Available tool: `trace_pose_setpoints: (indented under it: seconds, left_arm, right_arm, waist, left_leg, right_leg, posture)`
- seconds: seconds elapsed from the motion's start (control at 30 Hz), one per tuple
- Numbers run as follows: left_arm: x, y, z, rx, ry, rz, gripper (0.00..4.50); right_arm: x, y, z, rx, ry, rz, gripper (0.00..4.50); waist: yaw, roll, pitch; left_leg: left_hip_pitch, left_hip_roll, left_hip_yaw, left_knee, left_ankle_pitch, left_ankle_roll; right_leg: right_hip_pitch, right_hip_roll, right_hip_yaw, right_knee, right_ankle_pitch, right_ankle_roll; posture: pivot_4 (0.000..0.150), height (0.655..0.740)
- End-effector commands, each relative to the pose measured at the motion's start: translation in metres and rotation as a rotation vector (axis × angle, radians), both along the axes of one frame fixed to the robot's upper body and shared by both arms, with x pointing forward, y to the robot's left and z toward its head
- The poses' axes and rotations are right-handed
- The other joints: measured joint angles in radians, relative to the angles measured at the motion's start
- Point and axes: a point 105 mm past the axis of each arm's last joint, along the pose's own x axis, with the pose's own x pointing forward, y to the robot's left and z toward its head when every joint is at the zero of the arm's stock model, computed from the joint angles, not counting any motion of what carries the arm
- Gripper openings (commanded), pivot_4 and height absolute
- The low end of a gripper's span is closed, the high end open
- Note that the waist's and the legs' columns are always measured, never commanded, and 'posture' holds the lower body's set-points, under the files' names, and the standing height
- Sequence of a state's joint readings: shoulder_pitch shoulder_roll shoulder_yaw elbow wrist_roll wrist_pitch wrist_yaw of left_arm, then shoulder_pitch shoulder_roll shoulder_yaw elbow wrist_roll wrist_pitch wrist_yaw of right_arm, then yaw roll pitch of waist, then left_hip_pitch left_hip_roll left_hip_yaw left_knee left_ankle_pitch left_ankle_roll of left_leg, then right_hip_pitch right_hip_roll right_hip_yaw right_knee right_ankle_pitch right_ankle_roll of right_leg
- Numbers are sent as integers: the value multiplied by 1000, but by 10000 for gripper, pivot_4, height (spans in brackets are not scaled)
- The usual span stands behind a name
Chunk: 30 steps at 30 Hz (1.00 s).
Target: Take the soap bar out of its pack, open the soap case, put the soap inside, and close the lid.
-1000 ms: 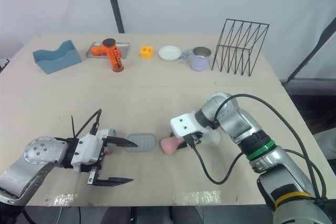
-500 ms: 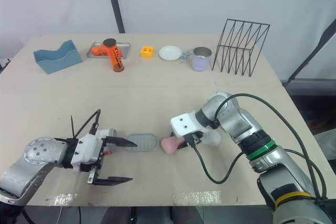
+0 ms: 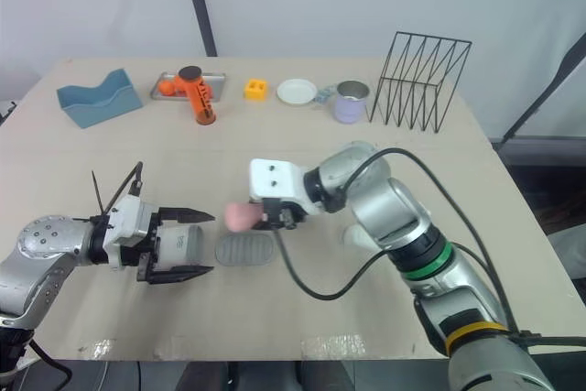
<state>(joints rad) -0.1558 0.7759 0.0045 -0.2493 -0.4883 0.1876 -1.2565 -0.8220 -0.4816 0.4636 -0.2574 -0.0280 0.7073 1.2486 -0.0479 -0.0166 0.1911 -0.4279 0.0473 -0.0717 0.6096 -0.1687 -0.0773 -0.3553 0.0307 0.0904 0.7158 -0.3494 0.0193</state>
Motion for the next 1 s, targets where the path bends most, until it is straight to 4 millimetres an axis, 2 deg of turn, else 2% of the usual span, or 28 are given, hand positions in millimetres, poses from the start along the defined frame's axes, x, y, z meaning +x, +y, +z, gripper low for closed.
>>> trace_pose_setpoints:
  seconds: [0.03,0.37,0.63,1.0]
  left_arm:
    - [3,8,8,33,-67,1,45000]
    - [7,18,10,42,-80,-1,45000]
    - [9,19,11,53,-76,-3,45000]
    - [8,16,12,45,-73,-8,45000]
  right_arm:
    - [-9,12,2,26,-3,-36,16004]
    - [-11,15,-15,-7,68,-108,16004]
    - [-16,24,-29,-36,97,-94,16004]
    - [-15,28,-46,-57,108,-109,16004]
  waist:
    - [1,0,0]
    - [-1,0,0]
    - [-1,0,0]
    - [-1,0,0]
  left_leg:
    - [0,0,-1,0,0,0]
    - [-2,0,-1,0,0,0]
    - [-2,0,-1,0,0,0]
    - [-4,0,-1,0,0,0]
  right_leg:
    - [0,0,-1,0,0,0]
    - [-2,0,-2,0,0,0]
    - [-2,0,-2,0,0,0]
    - [-4,0,-3,0,0,0]
  posture:
    - [1500,7400]
    - [1500,7400]
    - [1500,7400]
    - [1500,7400]
